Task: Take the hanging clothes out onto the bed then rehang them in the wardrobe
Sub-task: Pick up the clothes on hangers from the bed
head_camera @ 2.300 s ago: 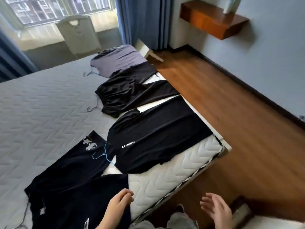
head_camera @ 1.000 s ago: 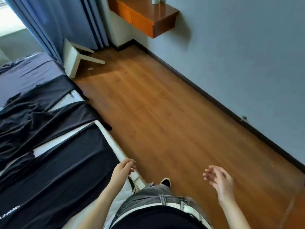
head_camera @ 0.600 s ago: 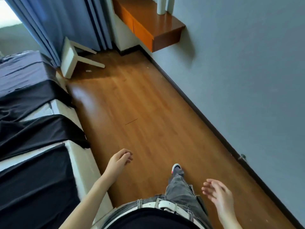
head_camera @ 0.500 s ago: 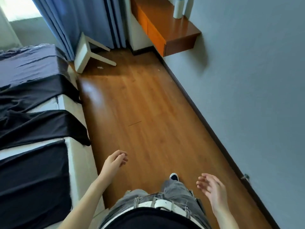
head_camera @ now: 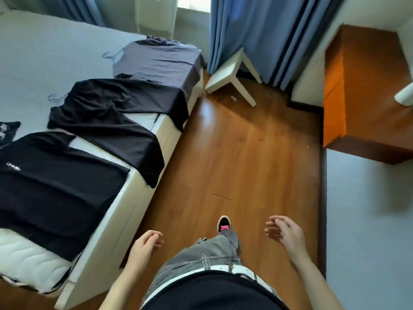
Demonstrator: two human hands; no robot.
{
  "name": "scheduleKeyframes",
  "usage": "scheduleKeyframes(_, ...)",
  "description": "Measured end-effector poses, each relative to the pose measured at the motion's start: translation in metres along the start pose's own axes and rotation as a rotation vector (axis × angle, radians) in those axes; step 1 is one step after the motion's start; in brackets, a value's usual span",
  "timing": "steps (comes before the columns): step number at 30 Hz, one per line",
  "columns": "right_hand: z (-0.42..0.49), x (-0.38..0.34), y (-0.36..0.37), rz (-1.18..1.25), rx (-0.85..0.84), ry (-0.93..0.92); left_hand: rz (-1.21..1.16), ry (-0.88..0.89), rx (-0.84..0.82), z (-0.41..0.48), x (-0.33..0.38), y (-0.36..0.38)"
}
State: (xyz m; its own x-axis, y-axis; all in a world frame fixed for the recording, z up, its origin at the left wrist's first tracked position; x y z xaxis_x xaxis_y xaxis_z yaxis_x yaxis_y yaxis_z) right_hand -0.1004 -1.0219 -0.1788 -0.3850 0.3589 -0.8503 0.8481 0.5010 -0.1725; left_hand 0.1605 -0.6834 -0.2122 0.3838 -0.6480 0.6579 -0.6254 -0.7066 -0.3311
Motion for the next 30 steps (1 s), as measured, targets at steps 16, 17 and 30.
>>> scheduleKeyframes(16,0.365,-0.183,-0.008,-0.059,-0.059,0.099,-0.048,0.155,-0.017,0.264,0.381,0.128)
scheduleKeyframes(17,0.395,-0.197,0.001,-0.073,-0.076,0.095,-0.053,0.151,0.007,0.284,0.397,0.130)
scheduleKeyframes(30,0.662,-0.463,0.264,-0.385,-0.632,-0.150,-0.476,-0.163,0.473,0.397,0.485,0.081)
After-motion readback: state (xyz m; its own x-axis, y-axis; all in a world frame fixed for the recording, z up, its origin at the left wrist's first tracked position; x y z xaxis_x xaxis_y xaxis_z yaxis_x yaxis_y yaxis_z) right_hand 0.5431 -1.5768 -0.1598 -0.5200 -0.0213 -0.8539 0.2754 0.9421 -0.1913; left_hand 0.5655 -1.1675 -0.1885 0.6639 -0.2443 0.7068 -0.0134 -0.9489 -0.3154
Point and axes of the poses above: each hand's wrist, its own z-axis towards the middle knuckle, its own y-axis out of the palm, x = y × z, the point moved 8 cm from there along z, towards the middle knuckle, and after that the axes turned 6 degrees about -y, right-handed, at the moved point
